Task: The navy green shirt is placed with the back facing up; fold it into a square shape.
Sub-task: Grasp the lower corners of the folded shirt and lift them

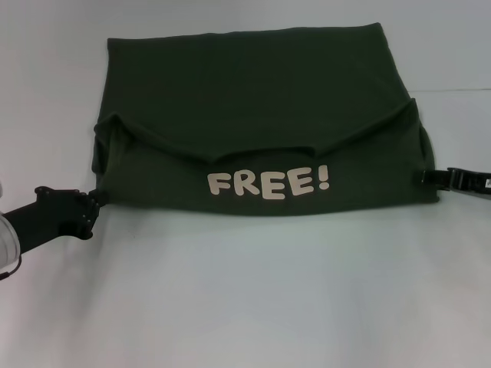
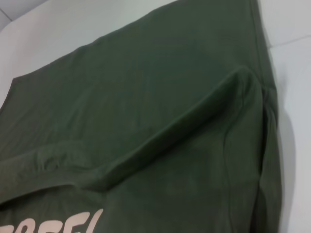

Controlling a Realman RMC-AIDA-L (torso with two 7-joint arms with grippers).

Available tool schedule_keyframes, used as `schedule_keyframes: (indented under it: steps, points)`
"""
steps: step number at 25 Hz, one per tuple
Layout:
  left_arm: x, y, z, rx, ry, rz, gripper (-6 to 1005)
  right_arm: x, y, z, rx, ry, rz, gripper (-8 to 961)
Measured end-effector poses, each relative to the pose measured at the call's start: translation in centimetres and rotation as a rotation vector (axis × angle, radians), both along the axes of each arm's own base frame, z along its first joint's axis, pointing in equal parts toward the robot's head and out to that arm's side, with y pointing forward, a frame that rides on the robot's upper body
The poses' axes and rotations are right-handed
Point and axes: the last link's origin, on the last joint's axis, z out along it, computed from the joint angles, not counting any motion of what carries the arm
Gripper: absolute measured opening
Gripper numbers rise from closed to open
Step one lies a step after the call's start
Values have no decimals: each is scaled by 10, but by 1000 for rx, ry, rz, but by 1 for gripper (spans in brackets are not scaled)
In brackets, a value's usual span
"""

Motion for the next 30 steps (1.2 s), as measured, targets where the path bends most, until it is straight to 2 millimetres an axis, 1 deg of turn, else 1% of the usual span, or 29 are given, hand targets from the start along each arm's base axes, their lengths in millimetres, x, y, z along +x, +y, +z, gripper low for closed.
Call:
schedule_keyframes:
  steps: [8,13,18,25,29,30]
  points:
    - [1,1,0,1,0,-3,-1,-5,-1,-14,-10,-9,24,540]
    - [1,1,0,-1,1,-3,-2,-6,-6,-14,-27,3,58,505]
    - [0,0,0,-1,-1,0,-2,-2,-12,-12,-27,16,60,266]
    - [-1,-5,-1,-12,-45,26,-1,6,-21,-8,-11,21,63,125]
    - [4,-19,5,-61,-153,35,-3,9,-33,-3,-11,71,96,44]
    - [4,-23,8,-71,-181,41,-3,10,-37,-1,-12,81,104,44]
